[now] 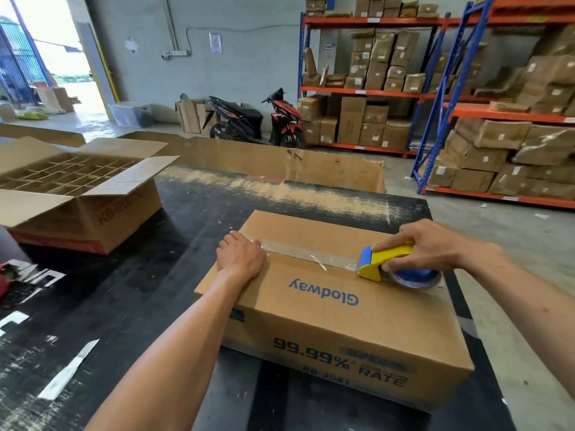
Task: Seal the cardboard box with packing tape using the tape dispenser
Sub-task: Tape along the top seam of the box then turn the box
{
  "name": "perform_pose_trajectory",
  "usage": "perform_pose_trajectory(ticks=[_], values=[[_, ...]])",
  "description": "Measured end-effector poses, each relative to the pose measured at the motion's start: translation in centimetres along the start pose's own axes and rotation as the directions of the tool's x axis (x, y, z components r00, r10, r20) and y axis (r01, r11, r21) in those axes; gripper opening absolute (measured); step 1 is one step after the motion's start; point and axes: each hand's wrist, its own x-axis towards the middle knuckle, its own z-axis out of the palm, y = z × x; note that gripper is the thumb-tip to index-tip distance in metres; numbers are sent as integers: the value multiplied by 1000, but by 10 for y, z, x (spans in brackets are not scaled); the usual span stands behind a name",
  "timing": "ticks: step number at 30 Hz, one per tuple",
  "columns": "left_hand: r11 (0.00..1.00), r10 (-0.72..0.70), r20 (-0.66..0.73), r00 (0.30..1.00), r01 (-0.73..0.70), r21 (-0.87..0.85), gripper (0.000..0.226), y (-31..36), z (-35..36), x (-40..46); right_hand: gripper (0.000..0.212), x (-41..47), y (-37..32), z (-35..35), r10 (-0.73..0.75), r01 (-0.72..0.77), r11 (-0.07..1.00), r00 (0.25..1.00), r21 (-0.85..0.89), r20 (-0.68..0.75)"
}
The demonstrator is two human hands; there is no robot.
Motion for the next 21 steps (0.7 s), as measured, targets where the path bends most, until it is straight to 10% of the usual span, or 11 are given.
perform_pose_trajectory(ticks=[14, 21], values=[[995, 43, -35, 998, -39, 91, 86, 9, -2, -9, 43, -2, 0, 0, 22, -22, 1000, 1000, -18, -3], [793, 605, 46, 795, -607, 61, 69, 104, 16, -56, 48, -5, -2, 0, 29, -29, 1000, 999, -8, -19]])
